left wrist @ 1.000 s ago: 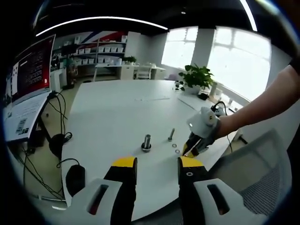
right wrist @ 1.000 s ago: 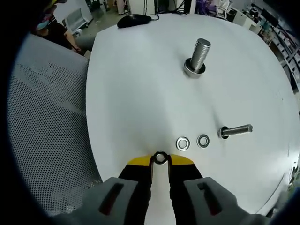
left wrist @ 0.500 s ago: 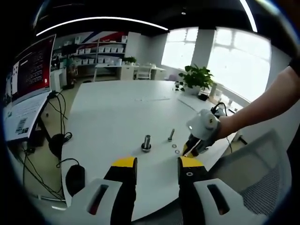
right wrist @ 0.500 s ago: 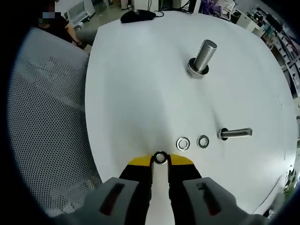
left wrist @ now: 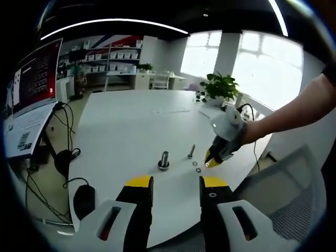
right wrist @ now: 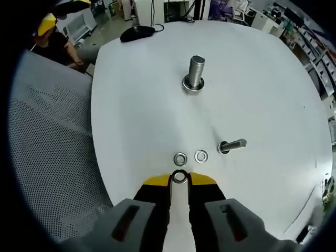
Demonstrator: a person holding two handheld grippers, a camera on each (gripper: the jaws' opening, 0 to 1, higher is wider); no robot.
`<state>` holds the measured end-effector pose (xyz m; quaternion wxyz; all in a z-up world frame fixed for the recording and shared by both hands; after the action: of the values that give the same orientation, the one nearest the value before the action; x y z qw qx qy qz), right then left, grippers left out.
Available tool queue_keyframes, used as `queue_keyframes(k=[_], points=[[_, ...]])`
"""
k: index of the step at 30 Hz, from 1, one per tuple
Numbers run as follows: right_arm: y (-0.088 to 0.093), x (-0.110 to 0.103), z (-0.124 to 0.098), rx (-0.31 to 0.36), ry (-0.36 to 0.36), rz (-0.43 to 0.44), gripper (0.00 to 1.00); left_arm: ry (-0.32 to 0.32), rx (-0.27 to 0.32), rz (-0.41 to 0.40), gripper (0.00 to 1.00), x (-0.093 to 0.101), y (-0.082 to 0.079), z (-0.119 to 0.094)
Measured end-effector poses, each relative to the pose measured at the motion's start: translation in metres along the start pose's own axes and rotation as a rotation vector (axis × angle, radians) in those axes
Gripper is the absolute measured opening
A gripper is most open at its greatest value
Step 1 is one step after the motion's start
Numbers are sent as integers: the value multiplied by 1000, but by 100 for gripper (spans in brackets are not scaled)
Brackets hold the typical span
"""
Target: Place the washer onto the threaded stud by aligning its center hole with the stud, sliding it down to the base, and recovering from edge contact or off-axis alignment until the washer reaches the visible bottom stop.
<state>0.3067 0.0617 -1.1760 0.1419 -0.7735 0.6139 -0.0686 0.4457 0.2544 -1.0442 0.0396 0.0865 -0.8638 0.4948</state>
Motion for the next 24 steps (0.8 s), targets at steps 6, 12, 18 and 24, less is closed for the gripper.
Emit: queue_keyframes(k=[6, 12, 18, 24], points=[[-10, 23, -16, 33, 26, 9, 13, 1, 0, -5, 34, -2, 2, 1], [-19, 32, -33, 76, 45, 34, 13, 2, -1, -4, 34, 3, 2, 0], [-32, 46, -32, 94, 61, 13, 13, 4, -1, -6, 34, 4, 3, 1], [-39, 52, -28, 90, 69, -18, 13, -2, -1, -6, 34, 3, 4, 0]])
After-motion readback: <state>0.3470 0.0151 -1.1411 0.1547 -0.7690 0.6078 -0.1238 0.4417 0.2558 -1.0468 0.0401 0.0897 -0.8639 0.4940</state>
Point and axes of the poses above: the point that each gripper's makers call its tool centre point, and the gripper's own axes: z roughly forward along the fingers, x roughly to its right, y roughly out of its underside, the point moved 3 cm from there along -z, roughly backward along the fingers, and after that the axes turned 5 degrees about -y, right-handed, at the moved point
